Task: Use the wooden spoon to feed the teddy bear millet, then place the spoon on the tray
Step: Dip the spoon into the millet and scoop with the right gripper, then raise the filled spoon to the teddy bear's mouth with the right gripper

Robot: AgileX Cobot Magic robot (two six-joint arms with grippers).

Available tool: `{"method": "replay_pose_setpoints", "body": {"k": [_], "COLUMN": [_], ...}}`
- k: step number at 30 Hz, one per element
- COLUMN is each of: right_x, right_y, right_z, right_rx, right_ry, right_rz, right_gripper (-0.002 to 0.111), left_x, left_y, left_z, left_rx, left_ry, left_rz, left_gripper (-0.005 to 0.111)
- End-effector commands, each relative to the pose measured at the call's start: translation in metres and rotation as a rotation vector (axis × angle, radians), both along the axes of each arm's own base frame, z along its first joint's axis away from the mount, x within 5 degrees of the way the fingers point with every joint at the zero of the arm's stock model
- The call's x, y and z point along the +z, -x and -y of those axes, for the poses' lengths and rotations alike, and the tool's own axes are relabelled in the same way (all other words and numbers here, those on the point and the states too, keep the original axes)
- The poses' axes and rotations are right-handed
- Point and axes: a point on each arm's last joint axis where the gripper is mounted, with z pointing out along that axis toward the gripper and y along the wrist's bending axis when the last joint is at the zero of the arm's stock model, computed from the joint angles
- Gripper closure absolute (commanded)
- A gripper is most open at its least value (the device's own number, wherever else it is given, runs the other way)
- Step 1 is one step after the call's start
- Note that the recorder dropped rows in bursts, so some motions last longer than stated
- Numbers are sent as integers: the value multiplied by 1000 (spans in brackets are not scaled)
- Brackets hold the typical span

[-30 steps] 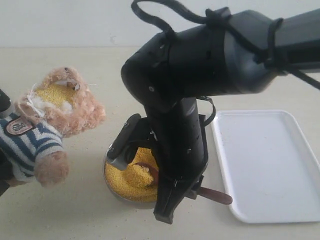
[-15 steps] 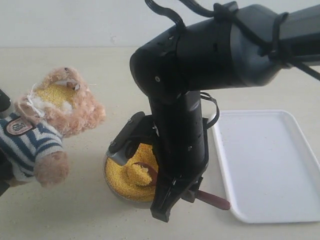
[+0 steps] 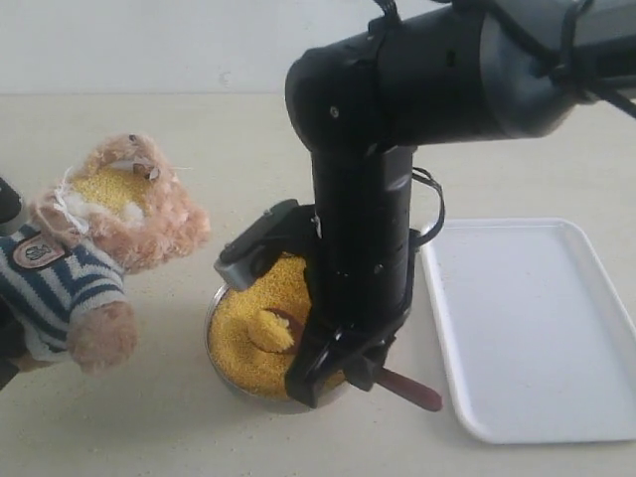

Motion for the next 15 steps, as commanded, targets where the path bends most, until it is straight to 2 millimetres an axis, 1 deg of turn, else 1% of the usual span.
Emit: {"method": "replay_pose_setpoints", "body": {"k": [1, 9, 14, 15], "right_x": [36, 65, 93, 103], "right_y": [-7, -17, -24, -27], "right_z": [-8, -20, -29, -32], "right_rx": [-1, -12, -17, -19], "right_ry": [-112, -201, -281, -307], "right_rz": [68, 141, 209, 231], "right_gripper": [109, 109, 109, 109], "left_x": [0, 0, 0, 0], "left_y": [0, 0, 0, 0], "left_z": [2, 2, 2, 2], "left_rx": [-5, -5, -5, -5], "left_ry": [12, 12, 12, 12], "left_rz": [12, 12, 12, 12], "left_gripper": [103, 103, 103, 103]}}
